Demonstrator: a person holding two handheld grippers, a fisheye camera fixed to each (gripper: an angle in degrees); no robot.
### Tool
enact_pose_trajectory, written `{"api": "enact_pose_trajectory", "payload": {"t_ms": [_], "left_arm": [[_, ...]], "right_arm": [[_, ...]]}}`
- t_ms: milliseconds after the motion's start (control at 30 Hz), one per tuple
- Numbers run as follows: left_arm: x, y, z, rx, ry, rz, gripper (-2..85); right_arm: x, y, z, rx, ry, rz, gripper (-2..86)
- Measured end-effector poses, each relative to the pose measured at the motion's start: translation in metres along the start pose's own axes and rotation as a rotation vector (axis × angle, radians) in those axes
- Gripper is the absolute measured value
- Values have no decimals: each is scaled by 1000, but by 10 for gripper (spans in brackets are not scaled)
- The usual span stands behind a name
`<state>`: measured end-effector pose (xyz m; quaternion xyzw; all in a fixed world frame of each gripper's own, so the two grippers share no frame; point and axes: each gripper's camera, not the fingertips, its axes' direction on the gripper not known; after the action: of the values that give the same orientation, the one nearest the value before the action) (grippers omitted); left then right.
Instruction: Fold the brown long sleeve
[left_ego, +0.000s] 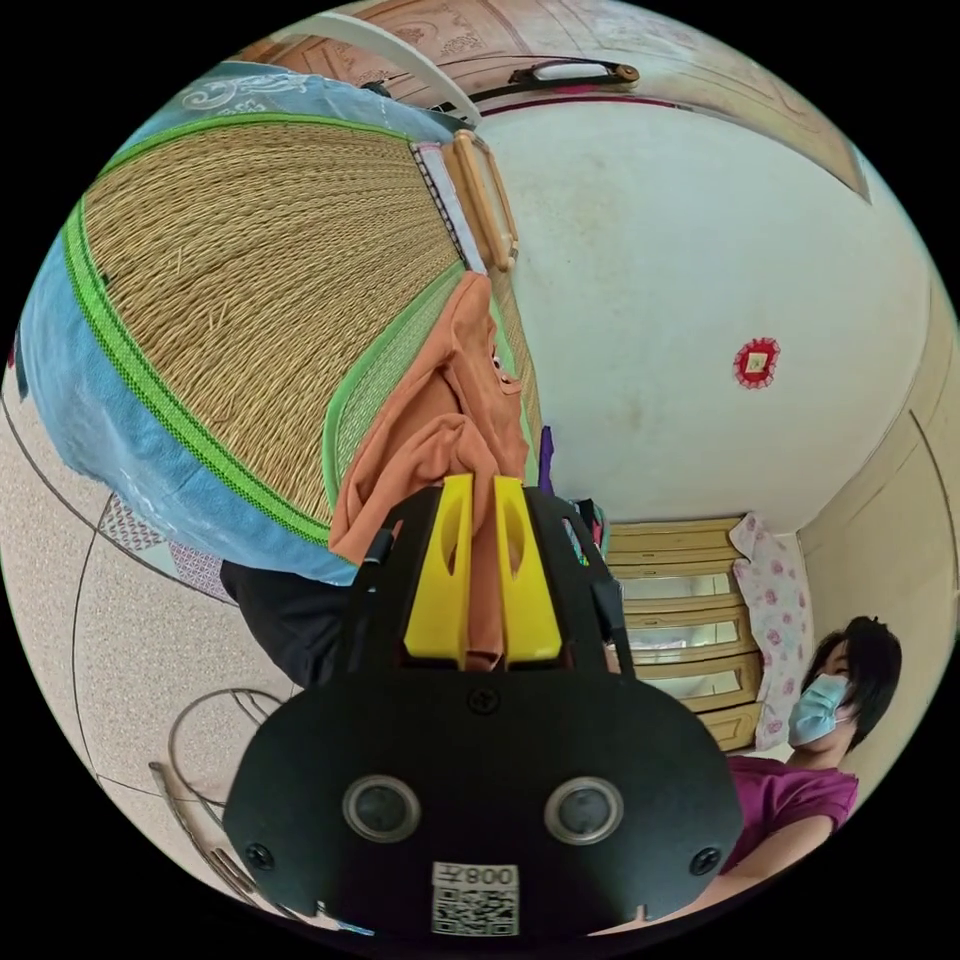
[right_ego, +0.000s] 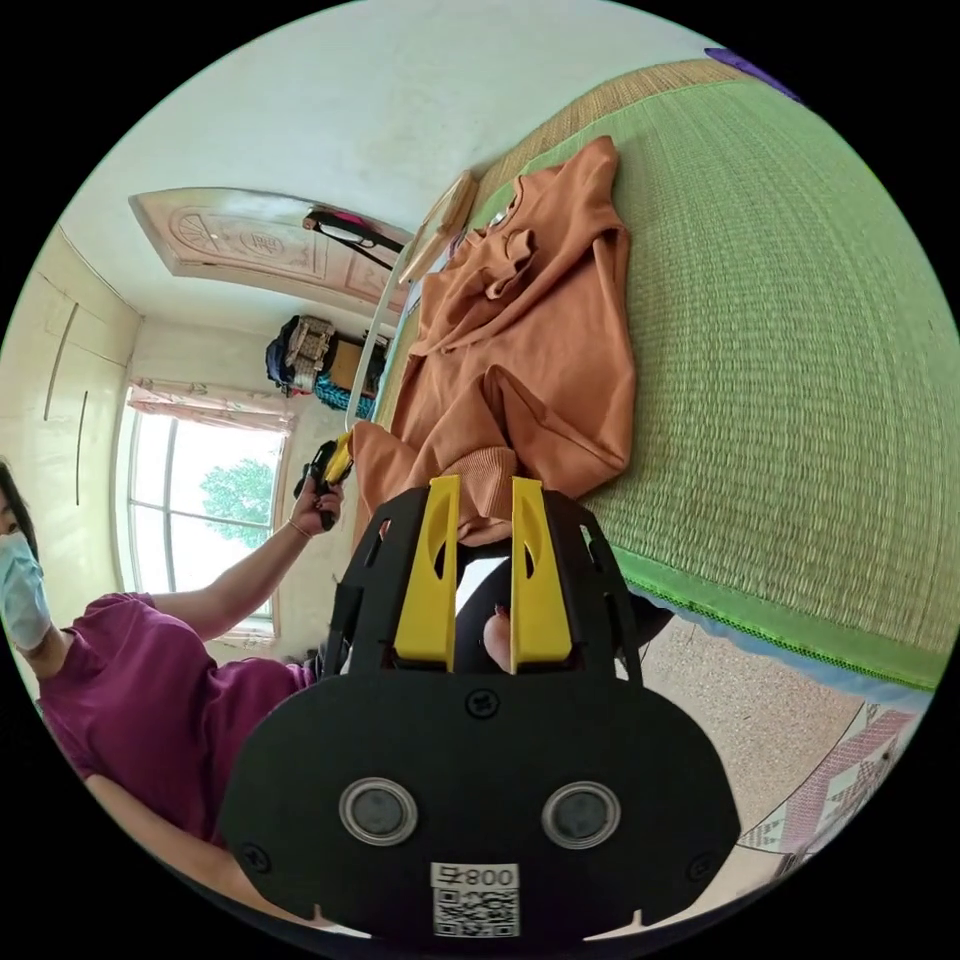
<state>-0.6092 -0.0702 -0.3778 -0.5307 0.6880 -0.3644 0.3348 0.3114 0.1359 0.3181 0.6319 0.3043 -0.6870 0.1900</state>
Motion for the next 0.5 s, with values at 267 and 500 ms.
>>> {"api": "enact_pose_trajectory", "payload": {"t_ms": [267, 500], "left_arm": [[12, 18, -16, -71, -68, 80, 57], [23, 35, -22, -89, -66, 75, 18]], "right_arm": [[3, -28, 39, -106, 64, 8, 67], [4, -19, 31, -90, 24, 31, 34]]}}
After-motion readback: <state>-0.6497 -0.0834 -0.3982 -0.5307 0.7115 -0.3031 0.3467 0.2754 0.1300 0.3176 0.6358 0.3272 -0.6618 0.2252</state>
